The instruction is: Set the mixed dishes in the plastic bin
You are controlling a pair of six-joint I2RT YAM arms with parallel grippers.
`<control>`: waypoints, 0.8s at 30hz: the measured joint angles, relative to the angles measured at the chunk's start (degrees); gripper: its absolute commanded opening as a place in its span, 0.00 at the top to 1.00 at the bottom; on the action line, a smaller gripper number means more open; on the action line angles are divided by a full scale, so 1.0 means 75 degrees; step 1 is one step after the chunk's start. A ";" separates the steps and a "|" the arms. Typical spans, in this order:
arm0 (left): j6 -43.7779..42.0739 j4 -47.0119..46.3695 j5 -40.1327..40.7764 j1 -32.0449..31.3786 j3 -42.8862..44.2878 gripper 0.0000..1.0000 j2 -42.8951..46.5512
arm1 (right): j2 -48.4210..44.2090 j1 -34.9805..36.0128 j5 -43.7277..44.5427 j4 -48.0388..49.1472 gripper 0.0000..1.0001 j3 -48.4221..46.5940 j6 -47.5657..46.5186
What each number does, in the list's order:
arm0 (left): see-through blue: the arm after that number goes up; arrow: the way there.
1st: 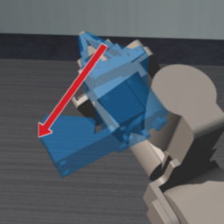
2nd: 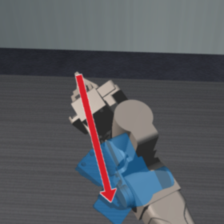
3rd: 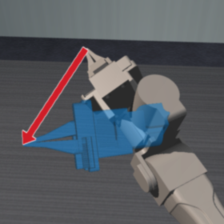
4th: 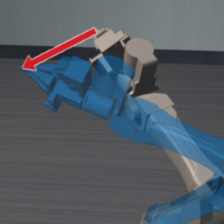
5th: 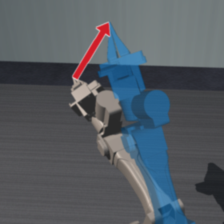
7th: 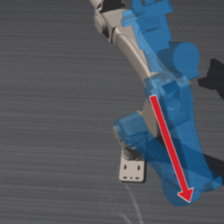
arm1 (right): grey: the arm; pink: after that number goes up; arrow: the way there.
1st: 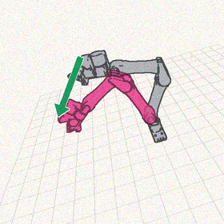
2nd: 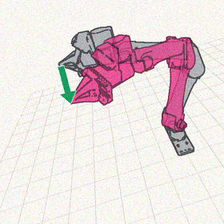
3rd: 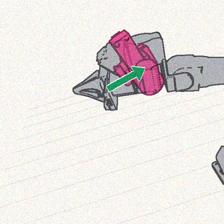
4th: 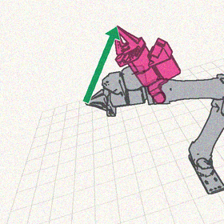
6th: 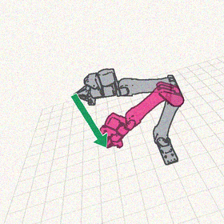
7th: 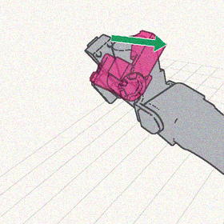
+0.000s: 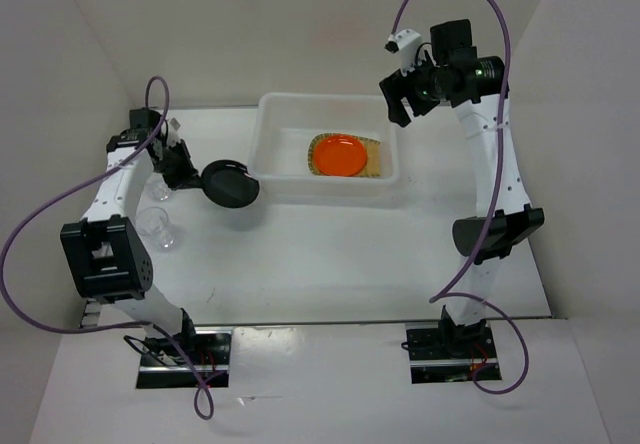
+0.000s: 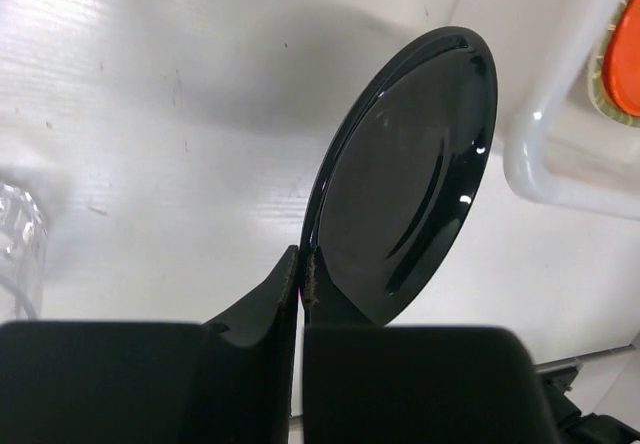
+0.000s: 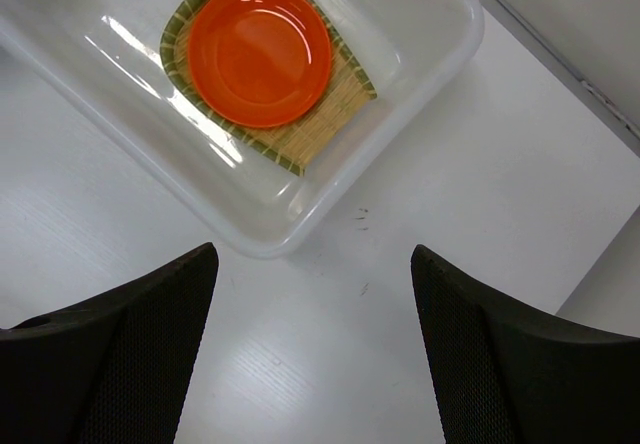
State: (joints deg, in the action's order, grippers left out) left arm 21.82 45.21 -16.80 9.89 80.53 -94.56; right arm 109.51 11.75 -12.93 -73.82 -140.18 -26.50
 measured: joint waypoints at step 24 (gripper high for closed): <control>0.0522 0.1023 0.0606 -0.0172 0.0498 1.00 0.1247 | -0.1498 0.0000 -0.0283 -0.0038 0.21 0.1996 -0.0055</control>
State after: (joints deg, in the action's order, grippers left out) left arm 25.74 52.88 -12.25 8.60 84.27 -85.21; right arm 98.28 11.75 -15.05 -74.11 -125.21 -26.92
